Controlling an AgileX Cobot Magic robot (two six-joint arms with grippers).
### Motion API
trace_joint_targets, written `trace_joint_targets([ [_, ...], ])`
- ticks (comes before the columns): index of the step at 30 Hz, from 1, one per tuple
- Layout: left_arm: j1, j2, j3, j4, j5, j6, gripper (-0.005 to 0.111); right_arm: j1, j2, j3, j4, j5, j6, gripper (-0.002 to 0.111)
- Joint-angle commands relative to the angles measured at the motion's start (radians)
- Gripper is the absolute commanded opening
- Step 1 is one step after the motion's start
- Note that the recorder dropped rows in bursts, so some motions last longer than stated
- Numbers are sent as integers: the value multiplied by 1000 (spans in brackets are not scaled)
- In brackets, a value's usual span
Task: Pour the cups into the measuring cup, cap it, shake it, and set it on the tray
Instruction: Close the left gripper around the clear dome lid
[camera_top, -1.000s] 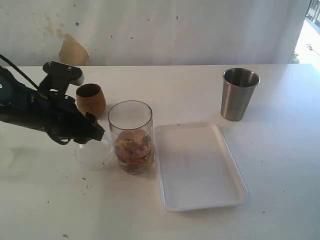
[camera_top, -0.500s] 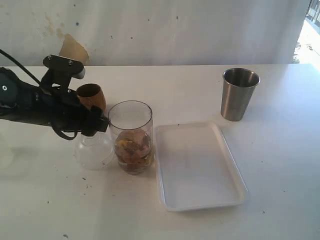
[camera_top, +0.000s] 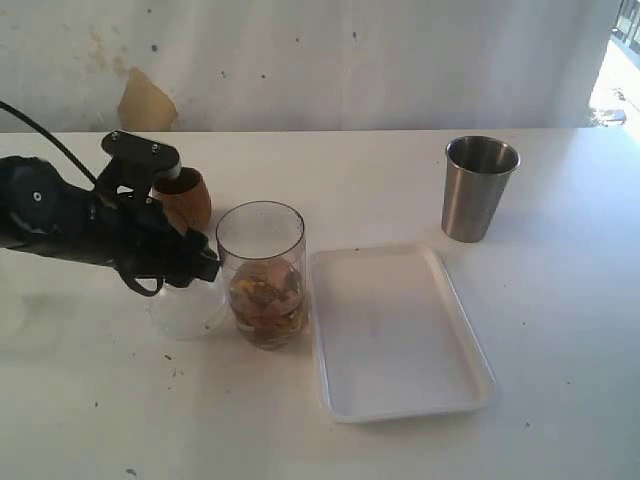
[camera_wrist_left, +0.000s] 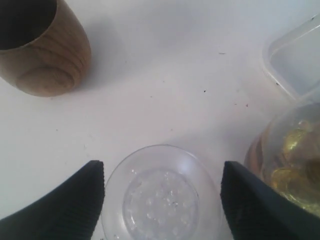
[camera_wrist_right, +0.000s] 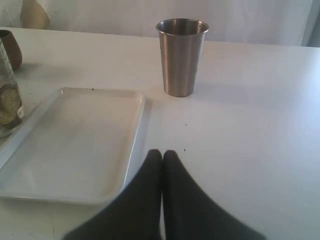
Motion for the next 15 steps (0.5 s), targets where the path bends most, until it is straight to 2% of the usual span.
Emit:
trace_joint_targets([
  [1,20,7,-1,23,-18,-4,63,-4,-5,7,0,-9,2,0],
  [5,60,9,-1,21,34,-49,63,-4,-5,7,0,-9,2,0],
  [15,53,13,-1,-1,41,-51,63,-4,-5,7,0,-9,2,0],
])
